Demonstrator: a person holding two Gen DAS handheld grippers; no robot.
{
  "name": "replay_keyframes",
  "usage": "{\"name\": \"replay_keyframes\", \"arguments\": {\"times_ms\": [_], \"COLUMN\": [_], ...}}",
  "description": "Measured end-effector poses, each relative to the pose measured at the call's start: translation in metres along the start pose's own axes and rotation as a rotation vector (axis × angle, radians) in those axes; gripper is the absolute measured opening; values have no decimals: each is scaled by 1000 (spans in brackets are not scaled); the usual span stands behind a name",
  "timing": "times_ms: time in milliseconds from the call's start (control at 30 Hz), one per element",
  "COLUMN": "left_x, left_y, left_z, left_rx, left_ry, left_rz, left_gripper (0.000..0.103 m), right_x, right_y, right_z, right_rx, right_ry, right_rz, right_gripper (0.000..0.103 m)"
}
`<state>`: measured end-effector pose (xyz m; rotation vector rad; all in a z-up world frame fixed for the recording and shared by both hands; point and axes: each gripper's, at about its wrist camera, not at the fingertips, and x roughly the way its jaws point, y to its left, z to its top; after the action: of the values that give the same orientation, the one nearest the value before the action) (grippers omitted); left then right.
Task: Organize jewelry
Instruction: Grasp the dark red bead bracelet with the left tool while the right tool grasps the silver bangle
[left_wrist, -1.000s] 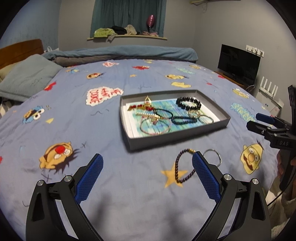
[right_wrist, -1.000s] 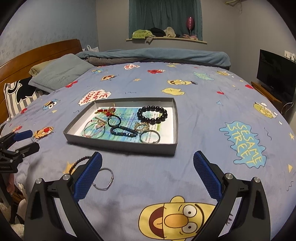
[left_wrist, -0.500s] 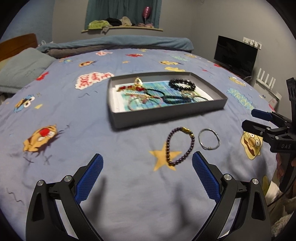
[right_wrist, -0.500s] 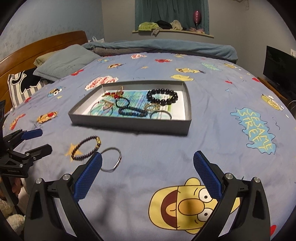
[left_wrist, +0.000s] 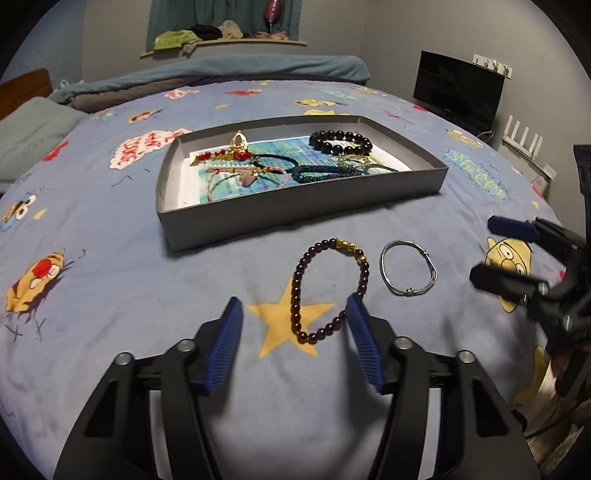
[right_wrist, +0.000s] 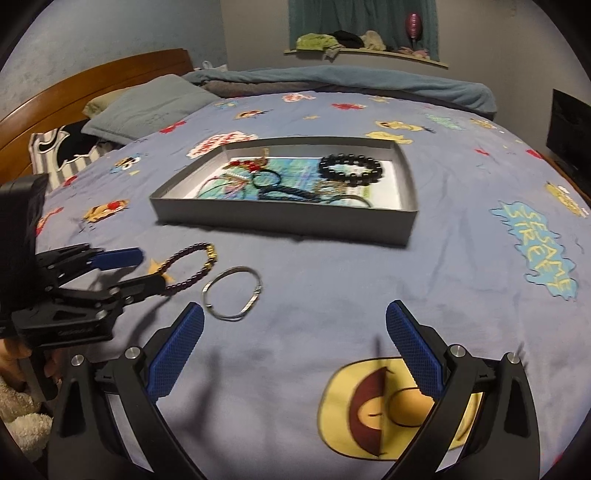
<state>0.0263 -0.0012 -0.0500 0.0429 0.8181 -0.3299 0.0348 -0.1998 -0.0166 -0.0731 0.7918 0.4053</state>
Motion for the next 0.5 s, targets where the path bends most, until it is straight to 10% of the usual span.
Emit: {"name": "replay_keyframes", "arguments": {"times_ms": [200,500], "left_x": [5,17], "left_y": [-3,-5], "left_z": [0,-3], "left_rx": [33,66], "left_ry": [-2,15], "left_rz": [-16,-17], "left_gripper": [24,17], "right_x": [12,29], "right_y": [18,38], "right_z": [-5,-4], "right_rx": [-64,-135], "right_ry": [4,1], "right_rz": [30,28], "right_gripper": [97,88]}}
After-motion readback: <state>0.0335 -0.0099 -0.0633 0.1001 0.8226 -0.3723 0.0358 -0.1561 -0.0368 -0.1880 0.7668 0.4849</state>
